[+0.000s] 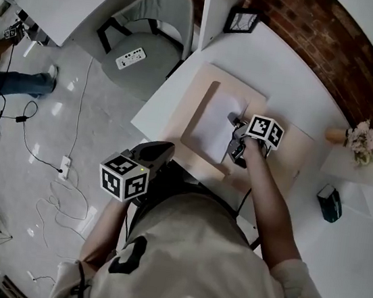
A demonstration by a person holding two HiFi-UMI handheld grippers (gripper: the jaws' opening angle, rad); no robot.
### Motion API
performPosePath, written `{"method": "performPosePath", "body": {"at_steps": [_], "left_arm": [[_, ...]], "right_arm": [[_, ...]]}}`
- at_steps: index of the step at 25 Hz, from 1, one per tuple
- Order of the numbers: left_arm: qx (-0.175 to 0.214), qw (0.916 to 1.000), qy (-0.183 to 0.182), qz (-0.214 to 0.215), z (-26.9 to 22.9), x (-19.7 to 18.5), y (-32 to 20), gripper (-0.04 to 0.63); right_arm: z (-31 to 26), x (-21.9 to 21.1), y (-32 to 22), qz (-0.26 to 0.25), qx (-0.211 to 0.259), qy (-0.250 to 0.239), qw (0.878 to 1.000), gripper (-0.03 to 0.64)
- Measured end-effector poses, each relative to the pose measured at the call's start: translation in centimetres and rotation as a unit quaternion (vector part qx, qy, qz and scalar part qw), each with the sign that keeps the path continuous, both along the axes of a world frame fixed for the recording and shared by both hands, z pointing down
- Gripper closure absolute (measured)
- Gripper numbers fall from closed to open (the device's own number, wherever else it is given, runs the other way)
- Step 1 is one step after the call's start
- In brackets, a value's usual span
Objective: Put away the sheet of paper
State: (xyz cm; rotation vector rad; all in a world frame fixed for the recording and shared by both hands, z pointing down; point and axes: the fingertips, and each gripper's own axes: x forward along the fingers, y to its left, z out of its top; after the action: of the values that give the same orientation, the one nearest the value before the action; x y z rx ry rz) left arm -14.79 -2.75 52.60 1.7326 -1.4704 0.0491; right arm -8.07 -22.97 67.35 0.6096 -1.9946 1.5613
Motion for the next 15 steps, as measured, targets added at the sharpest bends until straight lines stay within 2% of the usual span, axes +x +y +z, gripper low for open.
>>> {"method": "performPosePath", "body": {"at_steps": [5, 15], "left_arm": [[0.0, 1.0, 0.004, -0.009, -0.1, -0.4, 1.1, 0.578], [-0.004, 0.9999, 0.014, 0.005, 0.4, -0.5, 2.0, 0.578]], "right_arm": [[0.0, -0.1, 0.3, -0.001, 0.001, 0.002, 1.0, 0.589], [-0.1, -0.2, 0.3, -0.003, 0.008, 0.009, 1.0, 0.589]]}}
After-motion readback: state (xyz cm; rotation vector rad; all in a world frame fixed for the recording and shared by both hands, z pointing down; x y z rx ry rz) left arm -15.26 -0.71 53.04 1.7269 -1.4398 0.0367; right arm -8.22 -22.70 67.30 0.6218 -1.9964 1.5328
